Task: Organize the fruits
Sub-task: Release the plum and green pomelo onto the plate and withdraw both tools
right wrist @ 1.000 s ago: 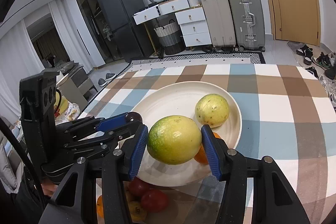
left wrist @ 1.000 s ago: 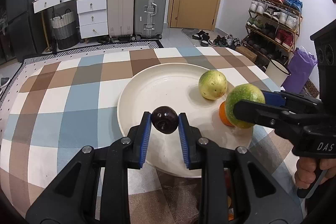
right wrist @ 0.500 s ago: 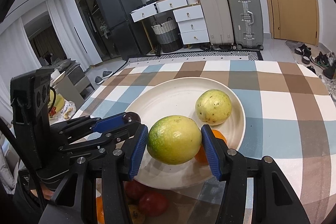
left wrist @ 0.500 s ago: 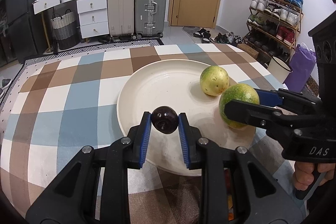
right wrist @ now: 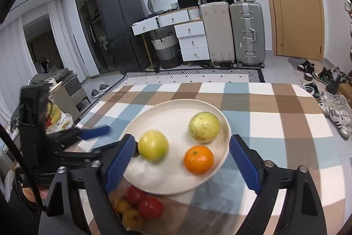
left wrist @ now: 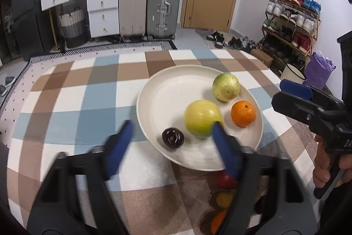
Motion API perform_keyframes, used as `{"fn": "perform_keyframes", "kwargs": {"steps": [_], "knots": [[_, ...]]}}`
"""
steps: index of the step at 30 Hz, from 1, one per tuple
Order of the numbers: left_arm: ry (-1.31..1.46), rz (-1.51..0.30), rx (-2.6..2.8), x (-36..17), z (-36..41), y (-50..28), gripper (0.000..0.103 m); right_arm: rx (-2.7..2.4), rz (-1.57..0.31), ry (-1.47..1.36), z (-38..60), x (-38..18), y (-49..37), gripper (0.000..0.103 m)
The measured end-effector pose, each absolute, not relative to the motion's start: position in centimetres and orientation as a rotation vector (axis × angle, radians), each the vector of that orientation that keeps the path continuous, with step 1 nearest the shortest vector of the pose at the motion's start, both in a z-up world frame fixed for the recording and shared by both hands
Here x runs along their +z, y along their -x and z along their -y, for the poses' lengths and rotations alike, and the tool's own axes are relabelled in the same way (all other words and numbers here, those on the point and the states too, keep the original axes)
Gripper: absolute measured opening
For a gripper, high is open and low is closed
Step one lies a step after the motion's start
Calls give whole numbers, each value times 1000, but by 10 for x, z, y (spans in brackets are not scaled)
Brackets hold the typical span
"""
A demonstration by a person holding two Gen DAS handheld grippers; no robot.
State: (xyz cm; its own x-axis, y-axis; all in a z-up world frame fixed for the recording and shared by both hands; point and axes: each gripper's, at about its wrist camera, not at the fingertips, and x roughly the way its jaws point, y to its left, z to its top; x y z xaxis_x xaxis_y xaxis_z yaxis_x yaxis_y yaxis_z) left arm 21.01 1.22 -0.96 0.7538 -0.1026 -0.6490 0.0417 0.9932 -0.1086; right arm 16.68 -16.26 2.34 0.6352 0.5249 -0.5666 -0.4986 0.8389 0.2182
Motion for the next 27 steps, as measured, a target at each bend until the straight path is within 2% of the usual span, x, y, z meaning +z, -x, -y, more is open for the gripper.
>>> {"fn": "perform_keyframes", "kwargs": {"steps": [1, 2, 5, 13, 27], "knots": [[85, -687, -70, -4, -13, -202, 94, 581, -663, -38, 165, 25, -164, 101], [82, -672, -61, 0, -15, -196, 100, 583, -666, -27, 168, 26, -161, 102], [80, -648, -53, 11, -18, -180, 102, 584, -685, 6, 173, 29, -153, 103], [78, -632, -59, 24, -18, -136, 102, 609, -692, 28, 183, 30, -127, 103], [76, -708, -98, -4, -3, -119, 102, 653, -747, 34, 192, 5, -116, 103]]}}
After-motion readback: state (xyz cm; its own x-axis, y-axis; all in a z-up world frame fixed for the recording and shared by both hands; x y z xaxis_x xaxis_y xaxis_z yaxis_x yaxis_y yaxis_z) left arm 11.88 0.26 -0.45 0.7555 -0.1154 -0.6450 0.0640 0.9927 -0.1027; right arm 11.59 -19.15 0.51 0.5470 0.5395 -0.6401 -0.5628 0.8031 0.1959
